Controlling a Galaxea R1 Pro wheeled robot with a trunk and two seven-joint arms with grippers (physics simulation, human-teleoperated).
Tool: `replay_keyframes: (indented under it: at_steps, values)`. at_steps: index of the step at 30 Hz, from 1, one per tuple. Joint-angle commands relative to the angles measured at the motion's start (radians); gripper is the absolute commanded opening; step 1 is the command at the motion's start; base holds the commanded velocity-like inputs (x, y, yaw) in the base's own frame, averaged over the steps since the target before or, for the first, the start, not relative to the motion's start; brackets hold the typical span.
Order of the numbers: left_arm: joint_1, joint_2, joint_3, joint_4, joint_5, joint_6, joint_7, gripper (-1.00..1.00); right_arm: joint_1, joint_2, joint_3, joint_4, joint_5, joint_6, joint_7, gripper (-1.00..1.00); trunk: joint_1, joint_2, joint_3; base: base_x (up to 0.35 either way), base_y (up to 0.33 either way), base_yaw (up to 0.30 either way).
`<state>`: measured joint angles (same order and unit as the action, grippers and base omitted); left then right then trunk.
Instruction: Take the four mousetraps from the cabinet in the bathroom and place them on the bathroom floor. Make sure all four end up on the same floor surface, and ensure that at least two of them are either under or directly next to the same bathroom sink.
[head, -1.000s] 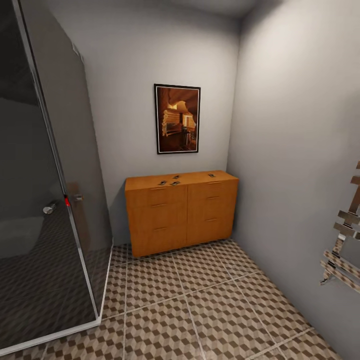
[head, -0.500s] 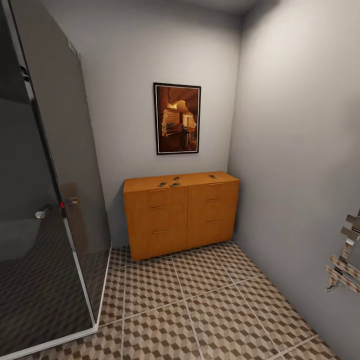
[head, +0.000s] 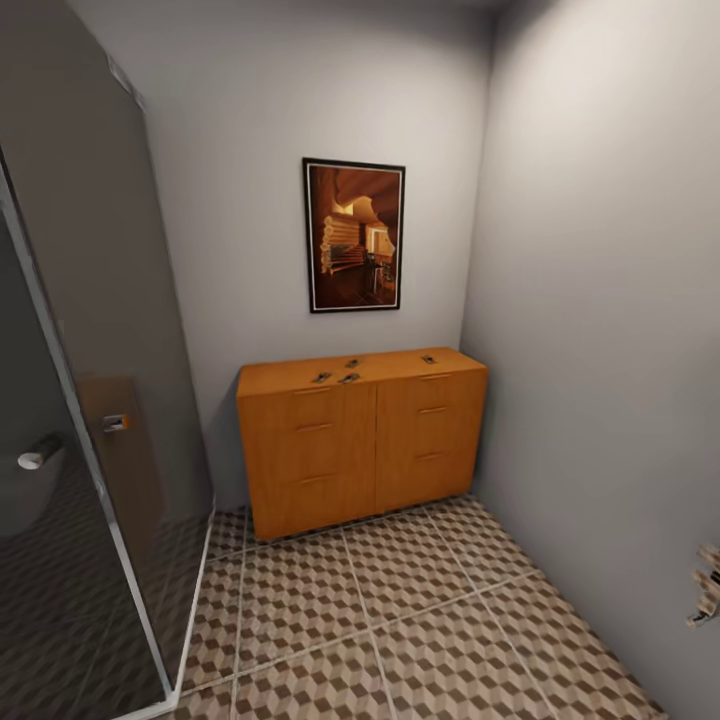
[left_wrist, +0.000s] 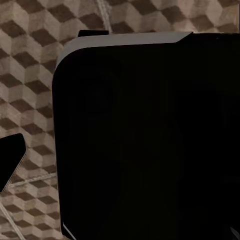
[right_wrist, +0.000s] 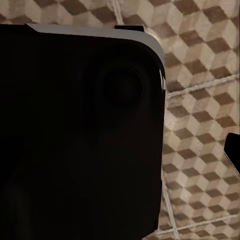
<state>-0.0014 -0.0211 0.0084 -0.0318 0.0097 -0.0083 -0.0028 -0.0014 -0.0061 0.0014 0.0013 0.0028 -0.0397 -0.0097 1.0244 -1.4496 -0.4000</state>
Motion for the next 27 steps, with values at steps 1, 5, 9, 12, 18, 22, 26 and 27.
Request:
replay_keyframes:
  at_steps: [1, 5, 9, 12, 18, 22, 26, 27]
  values:
    - [0.000, 0.000, 0.001, 0.000, 0.001, -0.001, 0.000, 1.00, 0.000, 0.000, 0.000, 0.000, 0.000, -0.003, -0.001, 1.00, 0.001, 0.000, -0.001, 0.319, 0.000, 0.000]
    - [0.000, 0.000, 0.001, 0.000, 0.001, -0.001, 0.000, 1.00, 0.000, 0.000, 0.000, 0.000, 0.000, -0.003, -0.001, 1.00, 0.001, 0.000, -0.001, 0.320, 0.000, 0.000]
    - [0.000, 0.000, 0.001, 0.000, 0.001, -0.001, 0.000, 1.00, 0.000, 0.000, 0.000, 0.000, 0.000, -0.003, -0.001, 1.00, 0.001, 0.000, -0.001, 0.320, 0.000, 0.000]
    - [0.000, 0.001, 0.001, 0.000, 0.002, -0.001, 0.000, 1.00, 0.000, 0.001, 0.000, 0.000, 0.000, -0.003, -0.001, 1.00, 0.001, 0.000, -0.001, 0.320, 0.000, 0.000]
    - [0.000, 0.001, 0.001, 0.000, 0.004, -0.001, 0.000, 1.00, 0.000, 0.001, 0.000, 0.000, -0.001, -0.003, -0.001, 1.00, 0.001, 0.000, -0.001, 0.320, 0.000, 0.000]
    - [0.000, 0.001, 0.001, 0.000, 0.004, -0.001, 0.000, 1.00, 0.000, 0.001, 0.000, 0.000, -0.001, -0.003, -0.001, 1.00, 0.001, 0.000, -0.001, 0.320, 0.000, 0.000]
    - [0.000, 0.001, 0.001, 0.000, 0.004, -0.001, 0.000, 1.00, 0.000, 0.001, 0.000, 0.000, -0.001, -0.003, -0.001, 1.00, 0.001, 0.000, -0.001, 0.320, 0.000, 0.000]
    - [0.000, 0.001, 0.001, 0.000, 0.004, -0.001, 0.000, 1.00, 0.000, 0.001, 0.000, 0.000, 0.000, -0.003, -0.001, 1.00, 0.001, 0.000, -0.001, 0.320, 0.000, 0.000]
